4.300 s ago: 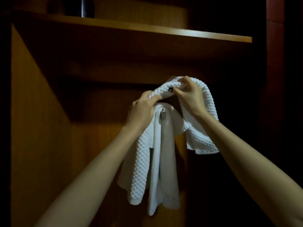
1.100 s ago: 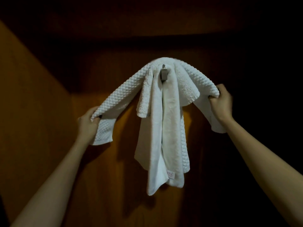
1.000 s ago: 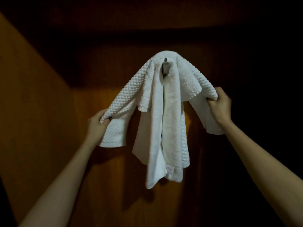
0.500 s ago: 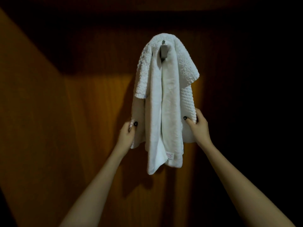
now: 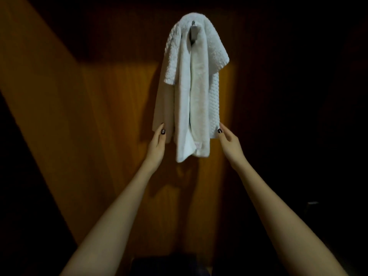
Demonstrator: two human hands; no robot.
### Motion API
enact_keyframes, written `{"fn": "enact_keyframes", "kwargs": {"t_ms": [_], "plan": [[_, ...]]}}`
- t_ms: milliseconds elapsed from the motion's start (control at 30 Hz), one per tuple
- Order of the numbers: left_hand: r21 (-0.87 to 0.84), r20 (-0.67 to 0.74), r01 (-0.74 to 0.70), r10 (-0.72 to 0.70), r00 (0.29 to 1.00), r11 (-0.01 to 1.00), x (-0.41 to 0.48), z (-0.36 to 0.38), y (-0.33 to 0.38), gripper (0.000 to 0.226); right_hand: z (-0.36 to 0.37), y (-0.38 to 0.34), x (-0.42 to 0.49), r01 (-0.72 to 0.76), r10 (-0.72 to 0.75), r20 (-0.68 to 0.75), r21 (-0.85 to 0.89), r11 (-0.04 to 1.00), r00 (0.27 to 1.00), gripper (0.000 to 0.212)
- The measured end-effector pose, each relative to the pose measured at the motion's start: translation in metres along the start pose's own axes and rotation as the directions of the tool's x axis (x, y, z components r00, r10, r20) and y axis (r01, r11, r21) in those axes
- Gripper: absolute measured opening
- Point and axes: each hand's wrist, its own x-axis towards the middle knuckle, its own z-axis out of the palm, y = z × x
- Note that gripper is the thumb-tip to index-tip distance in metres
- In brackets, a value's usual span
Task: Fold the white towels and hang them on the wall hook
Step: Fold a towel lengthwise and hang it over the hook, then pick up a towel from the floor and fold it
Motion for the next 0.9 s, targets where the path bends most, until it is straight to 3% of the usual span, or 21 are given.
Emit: {"fn": "enact_keyframes", "kwargs": {"t_ms": [200, 400, 533, 667, 767, 833, 900], "plan": [[0.312, -0.008, -0.013, 0.016, 1.000, 0.950, -0.122, -0.009, -0.029, 0.045, 0.023, 0.019, -0.116, -0.114, 0.116, 0.021, -0.088, 0.990, 0.993, 0.050], [0.428, 0.026, 0.146, -0.174, 0.984, 0.892, -0.278, -0.027, -0.059, 0.046, 0.050, 0.043, -0.245, -0.265, 0.303, 0.193, -0.199, 0.944, 0.933, 0.052], [0.560, 0.086, 0.157, -0.245, 0.966, 0.814, -0.341, -0.042, -0.062, 0.047, 0.059, 0.037, -0.283, -0.223, 0.297, 0.282, -0.267, 0.937, 0.912, 0.052], [0.589, -0.102, 0.385, -0.407, 0.908, 0.711, -0.393, -0.060, -0.073, 0.049, 0.079, 0.059, -0.334, -0.126, 0.311, 0.443, -0.398, 0.909, 0.841, 0.050], [0.592, -0.254, 0.544, -0.503, 0.826, 0.595, -0.452, -0.066, -0.080, 0.049, 0.103, 0.086, -0.381, 0.007, 0.347, 0.604, -0.504, 0.864, 0.718, 0.047], [0.549, -0.392, 0.647, -0.520, 0.759, 0.530, -0.501, -0.072, -0.082, 0.048, 0.128, 0.099, -0.419, 0.101, 0.369, 0.717, -0.519, 0.849, 0.592, 0.047], [0.461, -0.512, 0.762, -0.565, 0.647, 0.455, -0.558, -0.078, -0.080, 0.047, 0.150, 0.105, -0.462, 0.182, 0.377, 0.813, -0.494, 0.850, 0.444, 0.047]]}}
